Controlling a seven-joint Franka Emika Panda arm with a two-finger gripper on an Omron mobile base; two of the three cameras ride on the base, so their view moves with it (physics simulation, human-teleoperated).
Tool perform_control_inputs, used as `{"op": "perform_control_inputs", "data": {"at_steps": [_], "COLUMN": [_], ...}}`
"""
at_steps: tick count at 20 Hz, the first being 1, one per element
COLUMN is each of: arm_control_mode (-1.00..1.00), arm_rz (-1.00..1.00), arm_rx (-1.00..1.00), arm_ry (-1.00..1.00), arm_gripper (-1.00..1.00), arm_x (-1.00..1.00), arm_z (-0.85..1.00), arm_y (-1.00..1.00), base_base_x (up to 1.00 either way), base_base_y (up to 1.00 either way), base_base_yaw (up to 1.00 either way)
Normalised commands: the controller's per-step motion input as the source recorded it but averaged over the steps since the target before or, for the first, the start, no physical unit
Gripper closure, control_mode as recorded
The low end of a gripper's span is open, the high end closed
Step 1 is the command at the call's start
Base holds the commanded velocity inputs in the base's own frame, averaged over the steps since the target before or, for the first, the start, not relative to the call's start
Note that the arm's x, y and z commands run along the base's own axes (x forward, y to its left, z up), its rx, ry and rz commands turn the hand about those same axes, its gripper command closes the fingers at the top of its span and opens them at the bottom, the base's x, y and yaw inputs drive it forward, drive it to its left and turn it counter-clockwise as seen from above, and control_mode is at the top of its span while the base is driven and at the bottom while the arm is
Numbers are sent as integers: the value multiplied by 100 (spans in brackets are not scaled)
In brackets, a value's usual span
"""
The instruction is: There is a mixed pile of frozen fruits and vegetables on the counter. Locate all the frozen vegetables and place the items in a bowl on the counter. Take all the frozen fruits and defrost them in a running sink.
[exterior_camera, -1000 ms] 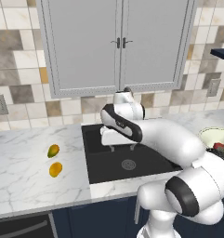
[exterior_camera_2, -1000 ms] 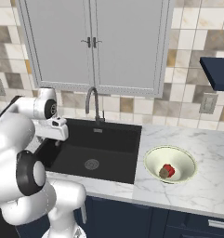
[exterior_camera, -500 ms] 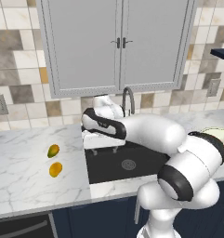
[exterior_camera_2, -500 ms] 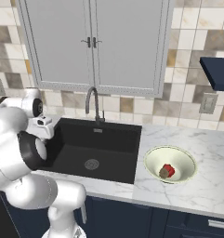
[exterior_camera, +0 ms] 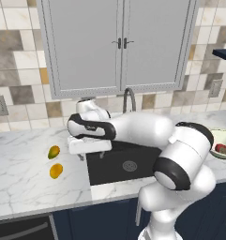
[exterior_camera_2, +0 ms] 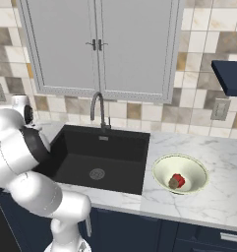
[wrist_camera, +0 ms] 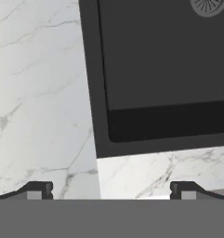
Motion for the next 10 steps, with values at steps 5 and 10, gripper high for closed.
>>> {"op": "perform_control_inputs", "data": {"at_steps": [5, 10], "arm_control_mode": [-100, -100], "arm_rz": [-7, -7], "arm_rx": [1, 0], "arm_ry": [1, -1], "arm_gripper": [-100, -100], "arm_x": [5, 4], "arm_z": [-10, -2], "arm_y": [41, 38], "base_base_x": [0, 0], "base_base_y": [0, 0], "base_base_yaw": [0, 0]}}
